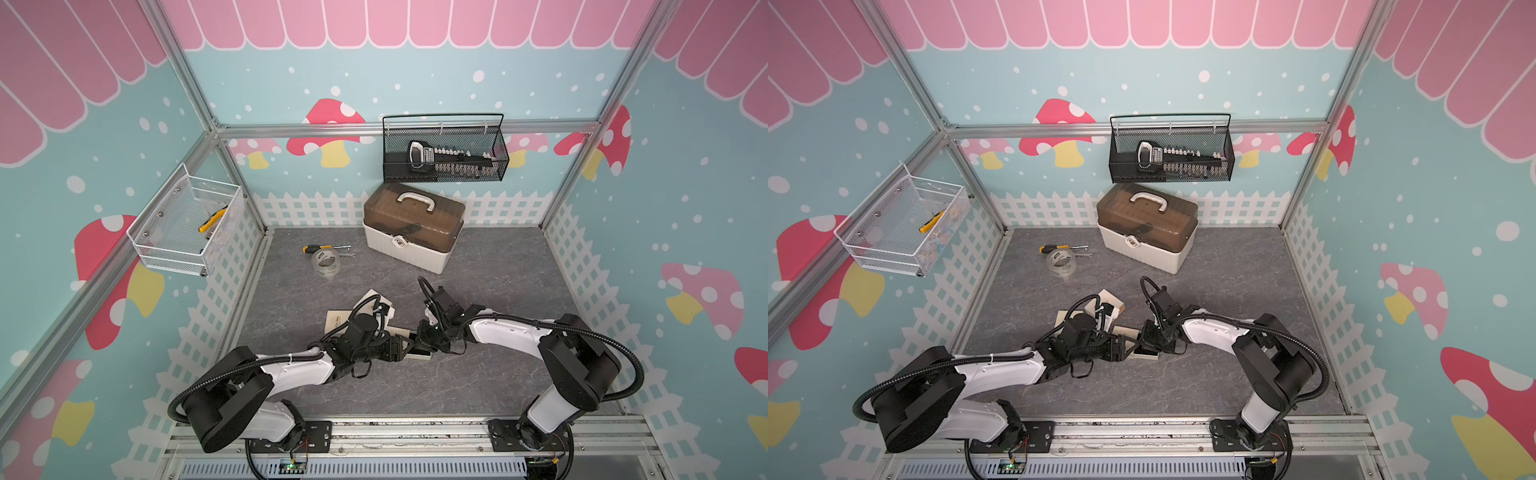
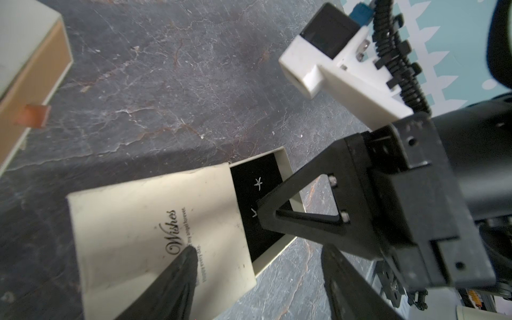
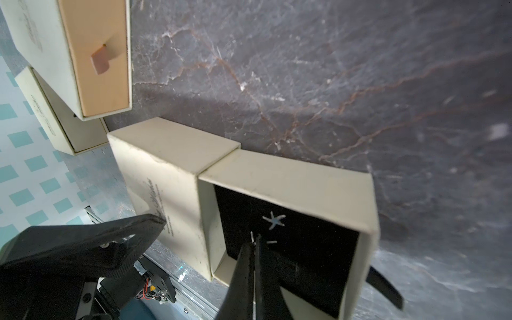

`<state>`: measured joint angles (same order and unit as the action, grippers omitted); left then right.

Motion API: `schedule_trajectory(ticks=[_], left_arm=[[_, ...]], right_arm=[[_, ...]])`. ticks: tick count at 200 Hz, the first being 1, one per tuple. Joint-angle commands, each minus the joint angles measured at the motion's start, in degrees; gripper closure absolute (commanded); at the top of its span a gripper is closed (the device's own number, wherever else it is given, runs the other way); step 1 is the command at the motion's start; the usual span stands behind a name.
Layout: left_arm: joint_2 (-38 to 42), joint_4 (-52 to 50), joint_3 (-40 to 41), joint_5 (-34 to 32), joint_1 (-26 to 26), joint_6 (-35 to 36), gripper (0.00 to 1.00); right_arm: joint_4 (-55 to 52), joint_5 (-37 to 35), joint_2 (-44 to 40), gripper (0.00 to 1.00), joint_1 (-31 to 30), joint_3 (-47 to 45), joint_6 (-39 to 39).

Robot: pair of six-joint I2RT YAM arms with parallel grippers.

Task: Place the earrings into the drawer-style jewelry box
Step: Insert the earring into the inner lining.

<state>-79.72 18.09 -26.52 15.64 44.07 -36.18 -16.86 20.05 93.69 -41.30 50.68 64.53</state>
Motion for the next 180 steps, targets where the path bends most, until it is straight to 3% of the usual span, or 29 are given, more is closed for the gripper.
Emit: schedule_trajectory(ticks=[1, 96, 162, 180], left_arm=[[-0.7, -2.0, -1.5, -1.2, 0.3, 0.8, 0.28], [0.1, -2.5, -2.3, -0.8, 0.5, 0.9, 0.28], [1.5, -2.9, -3.3, -0.8, 1.3, 1.0, 0.28], [1.0, -2.2, -3.7, -0.8, 1.9, 0.9, 0.3]], right_arm=[[-2.8, -2.3, 0.7, 0.99, -0.3, -0.3, -0.3], [-3.9, -2.7, -2.0, 0.81, -0.3, 0.8, -1.1], [-9.6, -5.5, -4.9, 0.78, -0.2, 3.6, -5.0], [-10.9, -6.1, -4.8, 0.82, -0.2, 4.7, -6.6]])
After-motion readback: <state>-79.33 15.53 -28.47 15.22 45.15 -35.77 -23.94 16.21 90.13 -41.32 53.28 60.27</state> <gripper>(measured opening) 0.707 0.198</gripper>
